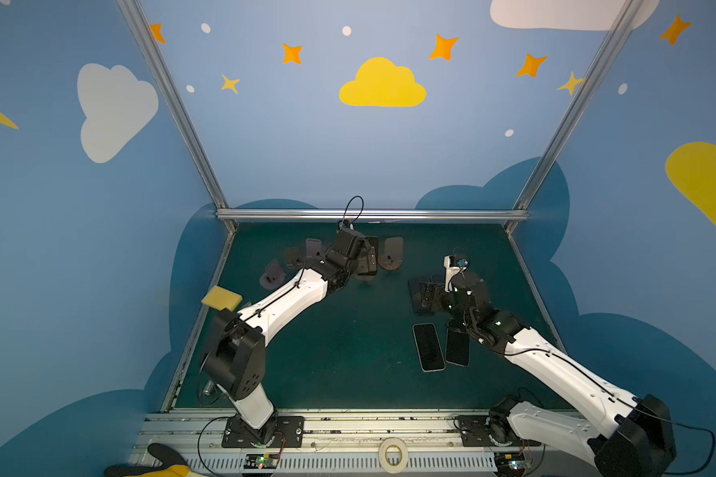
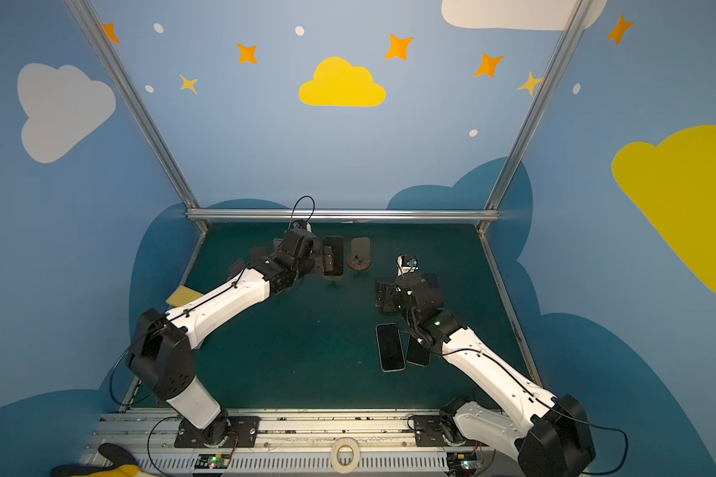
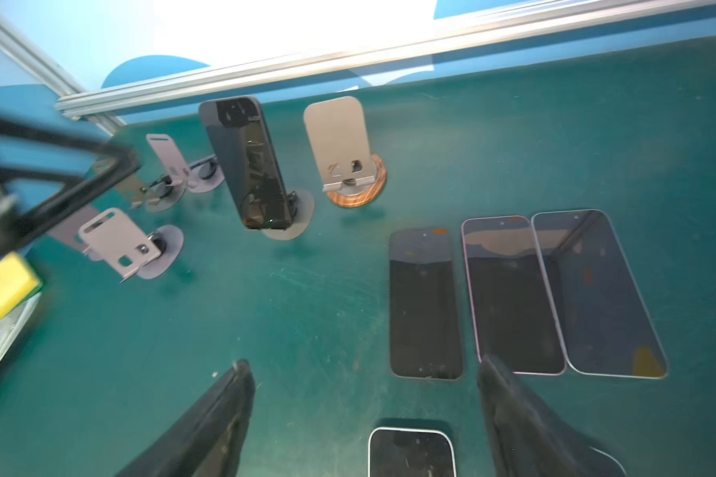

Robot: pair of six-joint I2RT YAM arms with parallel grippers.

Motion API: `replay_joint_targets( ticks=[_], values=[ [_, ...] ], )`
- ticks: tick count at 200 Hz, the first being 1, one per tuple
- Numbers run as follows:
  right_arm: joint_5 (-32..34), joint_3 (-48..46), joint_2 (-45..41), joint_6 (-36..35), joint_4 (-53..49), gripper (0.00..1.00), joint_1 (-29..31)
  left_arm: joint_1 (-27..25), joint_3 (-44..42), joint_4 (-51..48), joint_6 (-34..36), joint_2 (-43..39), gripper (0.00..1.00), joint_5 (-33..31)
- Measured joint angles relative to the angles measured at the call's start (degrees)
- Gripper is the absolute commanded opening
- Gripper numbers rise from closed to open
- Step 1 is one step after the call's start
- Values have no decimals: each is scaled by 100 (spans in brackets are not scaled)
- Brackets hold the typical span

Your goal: Remove the phone from the phone stand

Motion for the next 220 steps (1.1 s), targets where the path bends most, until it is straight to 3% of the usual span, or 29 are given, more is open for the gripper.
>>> replay_joint_targets(
  ticks=[27,46,86,159,220],
  values=[
    [101,-96,-173,-61,42,85,-2,94,1547,-686,170,1067,100,120],
    [280,-216,-483,-90,46,85,-13,101,2100,-1080,326,1478,100,302],
    [492,-763,-1207,-107,317,86,-92,81,2437,-1574,584,1784,100,448],
    [498,-822,-975,-68,374,86,-149,81,3639,-2162,970,2653,96,179],
    [341,-1384,-1027,63,962,86,-162,85,3777,-2212,990,2944,92,-136]
  ],
)
